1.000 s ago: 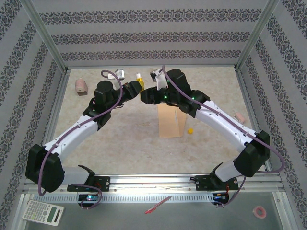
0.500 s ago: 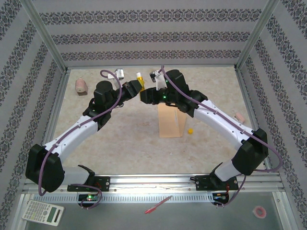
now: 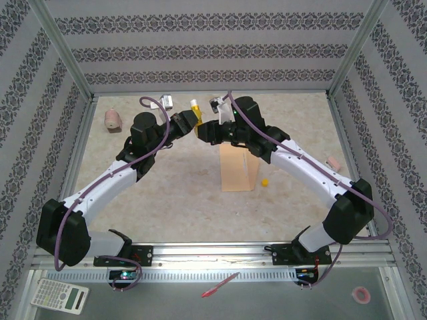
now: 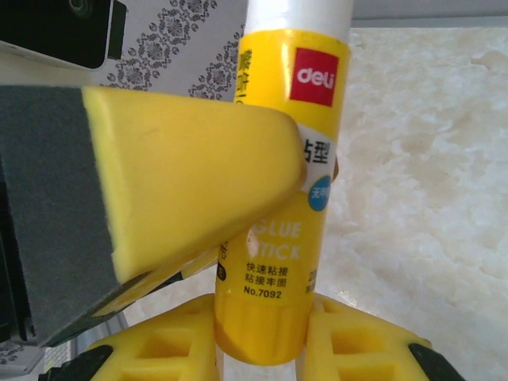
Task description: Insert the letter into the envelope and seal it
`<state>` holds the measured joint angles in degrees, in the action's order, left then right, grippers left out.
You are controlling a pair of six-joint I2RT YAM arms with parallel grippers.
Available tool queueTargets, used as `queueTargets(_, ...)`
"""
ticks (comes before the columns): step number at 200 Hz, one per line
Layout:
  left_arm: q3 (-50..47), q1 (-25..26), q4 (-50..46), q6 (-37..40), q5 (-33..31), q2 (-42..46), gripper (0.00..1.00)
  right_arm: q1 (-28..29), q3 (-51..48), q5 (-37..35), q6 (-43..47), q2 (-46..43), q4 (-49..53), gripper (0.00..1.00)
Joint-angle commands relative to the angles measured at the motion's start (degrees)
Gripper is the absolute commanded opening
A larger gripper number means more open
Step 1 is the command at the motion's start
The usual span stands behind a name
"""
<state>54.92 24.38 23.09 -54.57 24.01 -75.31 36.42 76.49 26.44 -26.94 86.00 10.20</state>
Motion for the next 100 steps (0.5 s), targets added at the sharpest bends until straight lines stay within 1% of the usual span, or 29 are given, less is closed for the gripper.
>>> queueTargets(1, -0.8, 0.7, 4.8, -1.2, 3.5, 0.9, 0.00, -2.0, -1.6, 3.2, -1.4, -2.1, -4.8, 0.18)
queueTargets(23, -1.5, 0.7, 8.0, -1.5, 5.9, 1.3, 0.00, -4.1, -2.9, 8.5, -3.5, -3.2, -8.4, 0.17)
queueTargets(57, -1.5, 0.7, 11.9, 0.4, 10.5, 2.3, 0.00, -7.8, -4.1, 18.2, -8.2, -4.5, -14.1, 0.17)
queueTargets(75, -1.4, 0.7, 15.3, 0.9, 13.2, 2.7, 0.00, -9.5, -5.1, 23.7, -12.1, -5.1, -19.3, 0.17)
queueTargets(100, -1.0, 0.7, 21.1, 0.2, 17.1, 2.4, 0.00, -11.1, -5.7, 29.1, -17.3, -6.2, -26.1, 0.17)
